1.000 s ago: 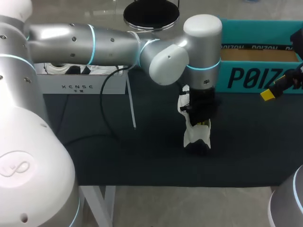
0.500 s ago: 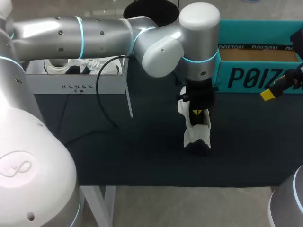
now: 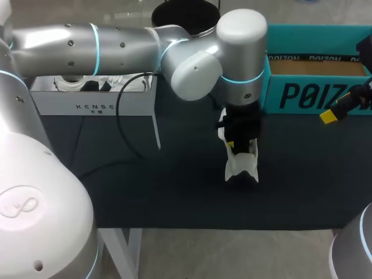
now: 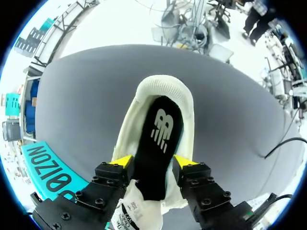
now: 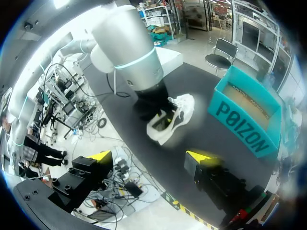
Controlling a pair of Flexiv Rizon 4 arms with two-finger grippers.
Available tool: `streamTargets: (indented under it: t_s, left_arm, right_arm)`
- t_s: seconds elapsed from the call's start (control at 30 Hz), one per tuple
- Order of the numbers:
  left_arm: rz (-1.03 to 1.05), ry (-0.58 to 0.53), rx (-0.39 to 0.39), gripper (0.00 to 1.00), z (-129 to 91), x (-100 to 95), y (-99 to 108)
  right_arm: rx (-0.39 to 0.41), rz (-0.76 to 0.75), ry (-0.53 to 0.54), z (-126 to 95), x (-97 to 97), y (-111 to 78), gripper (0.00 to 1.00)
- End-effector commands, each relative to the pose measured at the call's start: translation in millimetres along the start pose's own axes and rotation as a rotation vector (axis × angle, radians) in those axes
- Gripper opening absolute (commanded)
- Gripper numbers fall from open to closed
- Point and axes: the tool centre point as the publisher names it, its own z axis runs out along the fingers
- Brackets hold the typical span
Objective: Take the shoe out of the shoebox, open the shoe tongue, remove and reinsert the insole, then place the shoe into the shoebox
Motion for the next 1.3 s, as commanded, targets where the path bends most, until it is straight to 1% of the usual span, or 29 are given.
streamTargets:
  t_s: [0.03, 0.23, 0.4, 0.57, 0.93, 1.1, 1.3]
  left_arm:
    - [-0.006, -0.012, 0.0, 1.0, 4.1, 6.8, 0.2]
    - [-0.016, -0.014, 0.002, 1.0, 3.7, 10.8, 0.5]
    - [-0.018, -0.019, 0.002, 1.0, -1.5, 11.8, 0.1]
    - [-0.019, -0.023, -0.003, 1.0, -12.9, 8.0, 1.9]
    - [-0.007, -0.042, -0.052, 1.0, -46.1, 0.0, 6.7]
    - [-0.028, -0.049, -0.077, 1.0, -61.5, -2.4, 15.9]
    - [-0.047, -0.063, -0.121, 1.0, -78.0, -3.3, 33.7]
  right_arm:
    - [0.005, 0.0, 0.002, 1.2, -1.5, 1.9, 1.0]
    - [0.005, 0.0, 0.002, 1.2, -1.5, 1.9, 1.0]
    - [0.005, 0.0, 0.002, 1.2, -1.5, 1.9, 1.0]
    - [0.005, 0.0, 0.002, 1.2, -1.5, 1.9, 1.0]
    - [0.005, 0.0, 0.002, 1.2, -1.5, 1.9, 1.0]
    - [0.005, 0.0, 0.002, 1.2, -1.5, 1.9, 1.0]
    - [0.005, 0.0, 0.002, 1.2, -1.5, 1.9, 1.0]
